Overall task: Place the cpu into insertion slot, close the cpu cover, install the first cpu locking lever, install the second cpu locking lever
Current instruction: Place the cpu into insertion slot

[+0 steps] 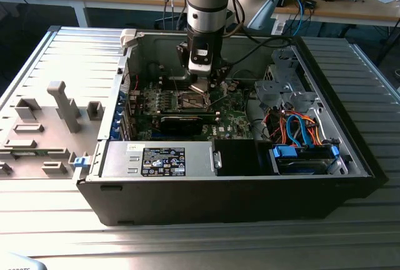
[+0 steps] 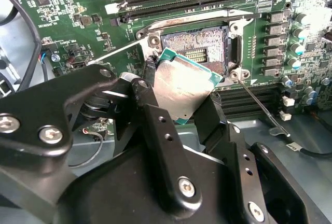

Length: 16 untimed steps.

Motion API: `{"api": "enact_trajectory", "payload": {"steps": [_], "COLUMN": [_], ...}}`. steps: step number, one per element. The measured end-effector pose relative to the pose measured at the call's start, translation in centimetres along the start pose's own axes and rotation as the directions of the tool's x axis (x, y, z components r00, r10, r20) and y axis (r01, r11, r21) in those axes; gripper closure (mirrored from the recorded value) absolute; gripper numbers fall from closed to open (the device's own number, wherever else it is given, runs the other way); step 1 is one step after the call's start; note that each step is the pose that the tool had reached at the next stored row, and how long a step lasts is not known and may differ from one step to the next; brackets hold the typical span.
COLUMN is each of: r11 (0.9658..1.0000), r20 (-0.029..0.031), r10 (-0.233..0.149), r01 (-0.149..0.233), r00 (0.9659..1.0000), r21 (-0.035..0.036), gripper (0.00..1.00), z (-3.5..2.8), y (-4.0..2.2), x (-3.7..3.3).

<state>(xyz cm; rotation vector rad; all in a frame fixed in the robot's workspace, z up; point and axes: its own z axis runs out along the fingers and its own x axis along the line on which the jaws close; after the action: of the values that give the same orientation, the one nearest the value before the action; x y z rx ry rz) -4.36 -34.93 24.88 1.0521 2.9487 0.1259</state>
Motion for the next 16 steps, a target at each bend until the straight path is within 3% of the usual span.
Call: {"api": "enact_trajectory", "payload": {"steps": [16], "r11": [0.9975], "r20": [0.0056], "r10": [0.071], "r01": [-0.071], "r00": [0.9975], "r21": [-0.0015], "gripper": [0.46], "z": [0.0], "y": [-0.05], "x": [0.06]}}
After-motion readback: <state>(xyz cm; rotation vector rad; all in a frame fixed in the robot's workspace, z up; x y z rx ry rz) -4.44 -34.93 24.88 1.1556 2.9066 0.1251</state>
